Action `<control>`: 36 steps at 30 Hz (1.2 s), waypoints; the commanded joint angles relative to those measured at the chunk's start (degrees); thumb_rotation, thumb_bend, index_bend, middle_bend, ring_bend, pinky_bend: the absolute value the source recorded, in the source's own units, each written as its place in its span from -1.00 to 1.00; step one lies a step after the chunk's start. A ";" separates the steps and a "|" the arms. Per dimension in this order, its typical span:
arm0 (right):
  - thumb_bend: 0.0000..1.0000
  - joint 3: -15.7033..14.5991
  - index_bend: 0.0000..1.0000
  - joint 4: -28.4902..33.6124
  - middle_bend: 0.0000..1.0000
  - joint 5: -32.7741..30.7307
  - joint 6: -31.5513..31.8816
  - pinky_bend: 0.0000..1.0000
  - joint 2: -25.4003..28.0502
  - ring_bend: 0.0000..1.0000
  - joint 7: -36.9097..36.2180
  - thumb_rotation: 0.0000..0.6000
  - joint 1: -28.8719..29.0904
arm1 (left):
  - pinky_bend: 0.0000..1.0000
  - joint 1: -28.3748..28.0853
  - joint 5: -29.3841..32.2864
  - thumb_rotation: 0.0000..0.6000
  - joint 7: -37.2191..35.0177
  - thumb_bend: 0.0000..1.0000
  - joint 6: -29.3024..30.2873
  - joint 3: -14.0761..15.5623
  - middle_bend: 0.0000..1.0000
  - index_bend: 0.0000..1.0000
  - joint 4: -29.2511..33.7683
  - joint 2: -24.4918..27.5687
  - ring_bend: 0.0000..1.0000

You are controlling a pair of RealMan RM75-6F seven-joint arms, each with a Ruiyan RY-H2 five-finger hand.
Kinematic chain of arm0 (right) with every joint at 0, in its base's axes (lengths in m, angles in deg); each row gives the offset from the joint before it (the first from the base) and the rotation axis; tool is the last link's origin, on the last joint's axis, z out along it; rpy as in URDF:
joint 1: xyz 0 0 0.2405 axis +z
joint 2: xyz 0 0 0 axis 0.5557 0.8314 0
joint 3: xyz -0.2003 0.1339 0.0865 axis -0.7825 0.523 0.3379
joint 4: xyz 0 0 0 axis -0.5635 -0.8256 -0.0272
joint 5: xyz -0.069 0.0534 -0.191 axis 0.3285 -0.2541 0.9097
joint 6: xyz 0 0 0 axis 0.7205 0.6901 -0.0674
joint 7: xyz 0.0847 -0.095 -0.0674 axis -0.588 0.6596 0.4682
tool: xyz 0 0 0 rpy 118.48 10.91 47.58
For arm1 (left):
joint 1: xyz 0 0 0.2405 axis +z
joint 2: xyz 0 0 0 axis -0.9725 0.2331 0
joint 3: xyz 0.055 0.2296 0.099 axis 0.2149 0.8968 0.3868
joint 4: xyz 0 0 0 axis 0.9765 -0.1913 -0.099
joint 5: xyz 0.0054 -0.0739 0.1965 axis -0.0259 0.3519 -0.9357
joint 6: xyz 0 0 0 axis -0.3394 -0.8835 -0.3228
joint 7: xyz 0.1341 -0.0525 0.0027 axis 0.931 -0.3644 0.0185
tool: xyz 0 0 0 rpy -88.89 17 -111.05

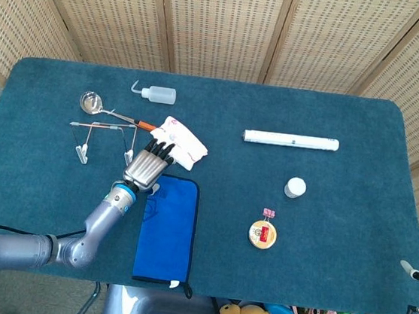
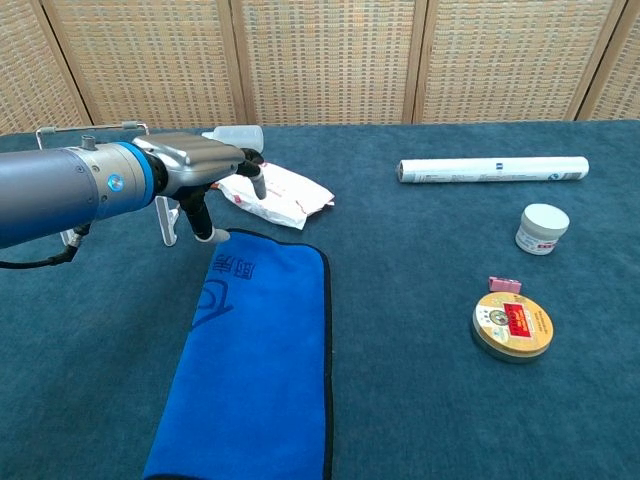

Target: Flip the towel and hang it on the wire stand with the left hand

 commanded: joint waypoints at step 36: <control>-1.00 0.08 -1.00 -0.44 -1.00 -0.86 -1.21 -1.00 -0.21 -1.00 0.31 1.00 0.54 | -1.00 -2.32 7.21 1.00 0.36 -0.32 -0.87 -0.29 -1.00 -0.28 -13.74 -9.69 -1.00</control>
